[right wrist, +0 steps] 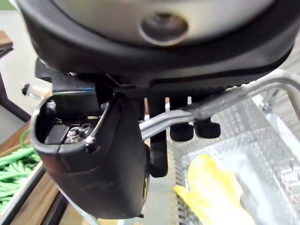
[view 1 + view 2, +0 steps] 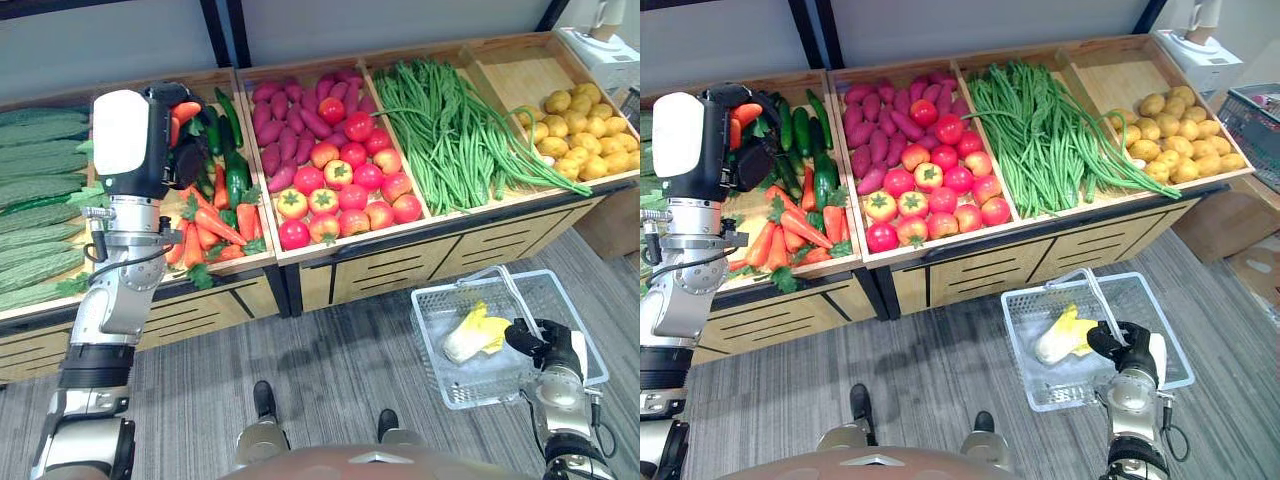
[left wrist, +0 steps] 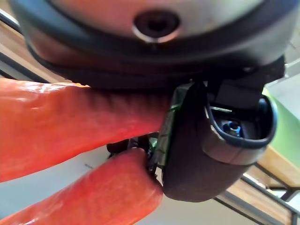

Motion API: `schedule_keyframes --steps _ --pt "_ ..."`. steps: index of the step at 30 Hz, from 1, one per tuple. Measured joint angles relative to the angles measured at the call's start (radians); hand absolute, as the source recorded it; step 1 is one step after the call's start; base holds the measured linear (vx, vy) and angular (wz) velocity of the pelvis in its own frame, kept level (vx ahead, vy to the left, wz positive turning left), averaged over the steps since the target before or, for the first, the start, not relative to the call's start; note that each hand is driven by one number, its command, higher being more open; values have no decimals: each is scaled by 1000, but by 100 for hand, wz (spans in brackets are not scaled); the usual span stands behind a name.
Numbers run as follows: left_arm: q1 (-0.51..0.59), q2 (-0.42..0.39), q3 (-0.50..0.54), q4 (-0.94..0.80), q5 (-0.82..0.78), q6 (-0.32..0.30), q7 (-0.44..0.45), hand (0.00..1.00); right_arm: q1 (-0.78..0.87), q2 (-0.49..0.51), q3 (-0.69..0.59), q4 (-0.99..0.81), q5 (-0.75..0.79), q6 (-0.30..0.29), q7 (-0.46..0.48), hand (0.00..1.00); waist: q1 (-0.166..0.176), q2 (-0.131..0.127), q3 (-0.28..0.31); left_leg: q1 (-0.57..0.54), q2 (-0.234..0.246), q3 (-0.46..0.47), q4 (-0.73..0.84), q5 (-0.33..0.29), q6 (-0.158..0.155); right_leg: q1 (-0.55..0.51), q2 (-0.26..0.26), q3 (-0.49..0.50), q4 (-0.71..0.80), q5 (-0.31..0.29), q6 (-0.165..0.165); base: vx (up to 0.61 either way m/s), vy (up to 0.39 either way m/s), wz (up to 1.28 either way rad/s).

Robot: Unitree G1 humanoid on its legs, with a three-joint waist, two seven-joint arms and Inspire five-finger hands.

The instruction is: Pick vegetable in the basket

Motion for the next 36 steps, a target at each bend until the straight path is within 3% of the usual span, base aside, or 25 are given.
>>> schedule_keyframes --steps 3,9,14,25,36 --pt "5 -2 -22 -9 -32 -8 -17 0 23 -9 8 -54 -5 1 19 0 -1 -4 -3 3 1 38 0 4 4 -15 -1 40 -8 30 12 13 -4 -41" --pt "27 -22 -76 -41 -32 -31 -71 0 32 -38 52 -180 -6 1 59 0 -43 -2 -6 50 18 125 0 -3 -3 -29 12 124 -14 49 14 -26 -16 -42" --pt "44 -32 -151 -86 -71 -75 -110 0 53 -107 113 -234 -6 -1 86 0 -45 2 -25 72 32 185 -1 -10 -11 -53 27 183 -17 61 13 -41 -32 -38" --pt "82 -60 -315 -137 -165 -109 -191 0 74 -148 270 -346 -1 -24 189 0 -69 4 -42 143 36 323 0 -33 -30 -80 43 316 -16 79 30 6 -28 -36" --pt "82 -129 -508 -178 -269 -128 -242 0 66 -157 352 -441 55 -43 197 0 -64 13 -61 203 58 472 0 -59 -60 -123 95 447 -2 95 39 11 -32 -37"
